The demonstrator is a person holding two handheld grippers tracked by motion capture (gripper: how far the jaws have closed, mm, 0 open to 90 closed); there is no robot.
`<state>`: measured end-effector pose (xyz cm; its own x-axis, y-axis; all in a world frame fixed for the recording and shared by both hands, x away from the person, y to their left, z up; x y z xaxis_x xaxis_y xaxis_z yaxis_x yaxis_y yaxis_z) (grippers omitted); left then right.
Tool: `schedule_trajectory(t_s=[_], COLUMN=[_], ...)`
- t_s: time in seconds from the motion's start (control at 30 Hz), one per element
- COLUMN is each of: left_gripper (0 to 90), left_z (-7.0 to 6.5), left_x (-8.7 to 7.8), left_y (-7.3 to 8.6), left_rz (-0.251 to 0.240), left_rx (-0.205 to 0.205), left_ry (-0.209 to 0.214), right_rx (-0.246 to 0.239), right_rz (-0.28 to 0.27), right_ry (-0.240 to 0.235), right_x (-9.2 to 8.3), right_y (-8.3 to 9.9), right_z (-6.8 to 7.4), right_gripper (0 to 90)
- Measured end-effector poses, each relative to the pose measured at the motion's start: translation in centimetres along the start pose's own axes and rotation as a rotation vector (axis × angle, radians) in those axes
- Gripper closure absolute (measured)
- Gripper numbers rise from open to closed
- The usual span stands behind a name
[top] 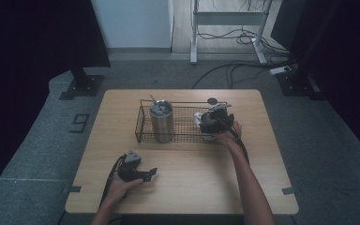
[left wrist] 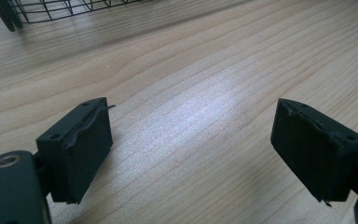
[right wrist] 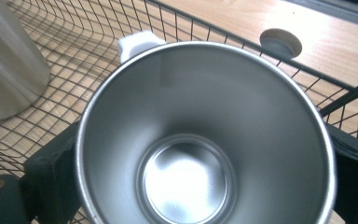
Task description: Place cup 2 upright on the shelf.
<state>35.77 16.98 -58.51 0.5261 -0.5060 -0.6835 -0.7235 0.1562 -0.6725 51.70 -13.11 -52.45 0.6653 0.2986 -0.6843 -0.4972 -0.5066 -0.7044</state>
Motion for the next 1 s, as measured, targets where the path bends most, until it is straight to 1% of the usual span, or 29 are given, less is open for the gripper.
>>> schedule_trajectory(t_s=[0.1, 0.17, 0.2, 0.3, 0.43, 0.63, 0.73, 0.83, 0.87, 1.0], left_gripper=[12.7, 12.7, 12.7, 12.7, 12.3, 12.2, 12.2, 12.2, 12.2, 12.2], left_z=[0.0, 0.1, 0.1, 0.1, 0.0, 0.0, 0.0, -0.1, -0.1, 0.0], left_x=[0.0, 0.0, 0.0, 0.0, 0.0, -0.1, 0.0, 0.0, -0.1, -0.2], left_y=[0.0, 0.0, 0.0, 0.0, 0.0, -0.1, 0.0, 0.0, -0.1, -0.2], left_rz=[-0.001, -0.002, -0.003, -0.003, -0.003, -0.005, -0.002, -0.004, -0.005, -0.011], left_rx=[-0.001, -0.004, -0.005, -0.006, -0.004, -0.008, -0.004, -0.004, -0.004, -0.01], left_ry=[-0.001, -0.002, -0.002, -0.003, -0.006, -0.004, -0.005, -0.004, -0.004, -0.004], right_rx=[0.017, 0.011, 0.017, 0.026, 0.031, 0.044, 0.034, 0.035, 0.041, 0.047], right_rz=[-0.032, -0.044, -0.053, -0.095, -0.142, -0.213, -0.245, -0.267, -0.282, -0.307], right_ry=[-0.014, -0.012, -0.008, -0.009, 0.008, 0.017, 0.013, 0.014, 0.006, -0.014], right_x=[-0.3, -0.7, -0.8, -1.5, -2.5, -4.4, -5.5, -6.4, -6.9, -8.2], right_y=[-0.3, -0.4, -0.4, -0.7, -1.0, -1.3, -1.3, -1.3, -1.2, -0.5], right_z=[0.0, -0.1, -0.1, -0.3, -0.4, -0.7, -0.5, -0.5, -0.5, -0.3], right_gripper=[1.1, 0.0, 0.0, 0.0, 0.0, 0.0, 0.0, 0.9, 1.4, 2.7])
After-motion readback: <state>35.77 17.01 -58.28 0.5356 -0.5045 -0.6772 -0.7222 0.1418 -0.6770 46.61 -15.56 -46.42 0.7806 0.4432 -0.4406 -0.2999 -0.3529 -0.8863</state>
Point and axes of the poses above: each handheld gripper's, and its own axes: x roughly forward along the jaws, y roughly out of its underside, z roughly to its left, the point moved 6 cm from there along x, roughly forward along the jaws, and after that the axes turned 12 degrees about -x, right-handed, at the moved point
